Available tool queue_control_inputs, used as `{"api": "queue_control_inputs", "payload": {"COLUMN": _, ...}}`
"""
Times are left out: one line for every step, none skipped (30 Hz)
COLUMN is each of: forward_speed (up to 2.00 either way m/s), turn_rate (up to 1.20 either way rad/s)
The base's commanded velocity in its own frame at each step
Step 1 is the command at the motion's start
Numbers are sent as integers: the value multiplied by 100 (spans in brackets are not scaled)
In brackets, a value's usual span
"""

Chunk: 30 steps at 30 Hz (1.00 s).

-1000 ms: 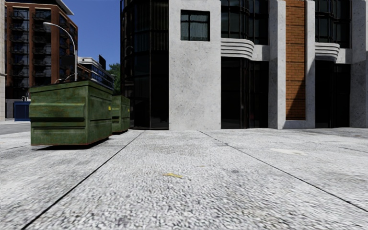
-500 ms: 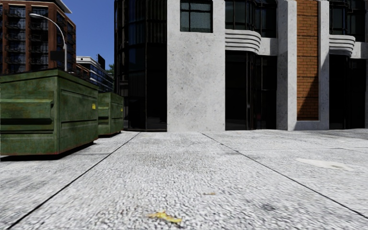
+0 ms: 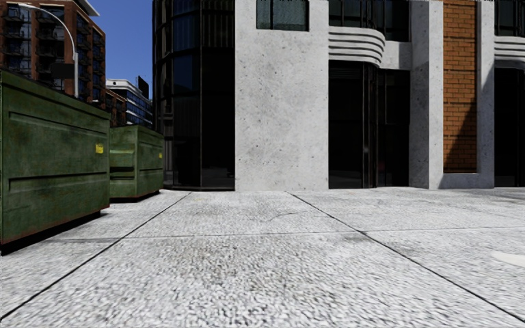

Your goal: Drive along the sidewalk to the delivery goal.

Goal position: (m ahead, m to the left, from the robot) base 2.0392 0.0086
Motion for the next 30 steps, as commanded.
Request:
{"api": "queue_control_inputs", "payload": {"forward_speed": 200, "turn_rate": 0}}
{"api": "queue_control_inputs", "payload": {"forward_speed": 200, "turn_rate": 0}}
{"api": "queue_control_inputs", "payload": {"forward_speed": 200, "turn_rate": 0}}
{"api": "queue_control_inputs", "payload": {"forward_speed": 200, "turn_rate": 0}}
{"api": "queue_control_inputs", "payload": {"forward_speed": 200, "turn_rate": 0}}
{"api": "queue_control_inputs", "payload": {"forward_speed": 200, "turn_rate": 0}}
{"api": "queue_control_inputs", "payload": {"forward_speed": 200, "turn_rate": 0}}
{"api": "queue_control_inputs", "payload": {"forward_speed": 200, "turn_rate": 0}}
{"api": "queue_control_inputs", "payload": {"forward_speed": 200, "turn_rate": 0}}
{"api": "queue_control_inputs", "payload": {"forward_speed": 200, "turn_rate": 0}}
{"api": "queue_control_inputs", "payload": {"forward_speed": 200, "turn_rate": 0}}
{"api": "queue_control_inputs", "payload": {"forward_speed": 200, "turn_rate": 0}}
{"api": "queue_control_inputs", "payload": {"forward_speed": 200, "turn_rate": 0}}
{"api": "queue_control_inputs", "payload": {"forward_speed": 200, "turn_rate": 0}}
{"api": "queue_control_inputs", "payload": {"forward_speed": 200, "turn_rate": 0}}
{"api": "queue_control_inputs", "payload": {"forward_speed": 200, "turn_rate": 0}}
{"api": "queue_control_inputs", "payload": {"forward_speed": 185, "turn_rate": 0}}
{"api": "queue_control_inputs", "payload": {"forward_speed": 145, "turn_rate": 0}}
{"api": "queue_control_inputs", "payload": {"forward_speed": 130, "turn_rate": 0}}
{"api": "queue_control_inputs", "payload": {"forward_speed": 130, "turn_rate": 0}}
{"api": "queue_control_inputs", "payload": {"forward_speed": 115, "turn_rate": 0}}
{"api": "queue_control_inputs", "payload": {"forward_speed": 108, "turn_rate": 0}}
{"api": "queue_control_inputs", "payload": {"forward_speed": 97, "turn_rate": 0}}
{"api": "queue_control_inputs", "payload": {"forward_speed": 97, "turn_rate": 0}}
{"api": "queue_control_inputs", "payload": {"forward_speed": 93, "turn_rate": 0}}
{"api": "queue_control_inputs", "payload": {"forward_speed": 86, "turn_rate": 0}}
{"api": "queue_control_inputs", "payload": {"forward_speed": 86, "turn_rate": 0}}
{"api": "queue_control_inputs", "payload": {"forward_speed": 84, "turn_rate": 0}}
{"api": "queue_control_inputs", "payload": {"forward_speed": 83, "turn_rate": 0}}
{"api": "queue_control_inputs", "payload": {"forward_speed": 83, "turn_rate": 0}}
